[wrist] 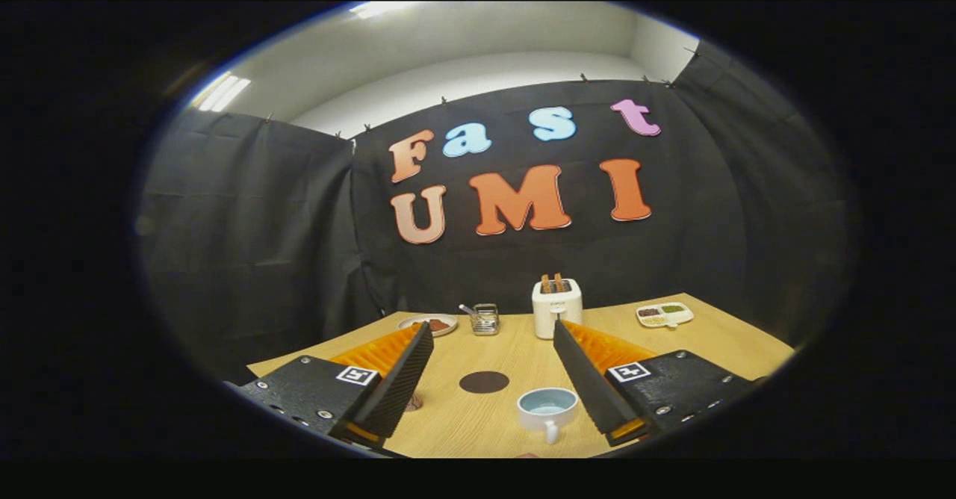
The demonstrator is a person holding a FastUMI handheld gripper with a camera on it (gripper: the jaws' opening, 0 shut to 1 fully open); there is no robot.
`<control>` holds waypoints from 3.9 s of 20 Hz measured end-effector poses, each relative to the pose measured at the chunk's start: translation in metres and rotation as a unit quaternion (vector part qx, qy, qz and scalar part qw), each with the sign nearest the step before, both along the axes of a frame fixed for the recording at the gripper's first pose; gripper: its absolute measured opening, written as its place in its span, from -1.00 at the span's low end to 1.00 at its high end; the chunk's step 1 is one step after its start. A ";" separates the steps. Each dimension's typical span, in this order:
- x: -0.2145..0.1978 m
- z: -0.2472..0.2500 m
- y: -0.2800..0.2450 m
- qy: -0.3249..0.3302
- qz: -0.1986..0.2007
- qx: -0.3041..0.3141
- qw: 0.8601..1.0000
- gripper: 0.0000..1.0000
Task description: Take the bottle from table, then pour the juice into the cup, finally place the bottle on the coaster
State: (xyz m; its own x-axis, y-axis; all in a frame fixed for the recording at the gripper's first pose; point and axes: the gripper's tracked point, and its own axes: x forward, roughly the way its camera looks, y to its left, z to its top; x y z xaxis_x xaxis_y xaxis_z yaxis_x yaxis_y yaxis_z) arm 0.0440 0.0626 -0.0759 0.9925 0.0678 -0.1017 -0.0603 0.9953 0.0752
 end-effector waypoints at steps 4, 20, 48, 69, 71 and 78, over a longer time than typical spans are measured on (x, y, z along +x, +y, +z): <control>0.011 -0.028 0.017 0.008 -0.004 -0.025 1.000 0.92; 0.028 -0.148 0.116 0.072 0.037 -0.036 0.996 0.89; 0.053 -0.232 0.175 0.180 -0.005 0.004 0.984 0.55; 0.033 -0.191 0.110 0.185 -0.037 0.316 0.930 0.48; 0.033 -0.190 0.112 0.187 -0.037 0.346 0.919 0.48; 0.035 -0.182 0.116 0.183 -0.037 0.444 0.876 0.48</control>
State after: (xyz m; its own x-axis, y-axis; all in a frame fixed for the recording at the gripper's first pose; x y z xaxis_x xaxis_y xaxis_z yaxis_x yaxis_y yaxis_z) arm 0.0788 0.1789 -0.2581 0.9096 0.2176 -0.3540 0.1928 0.5338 0.8233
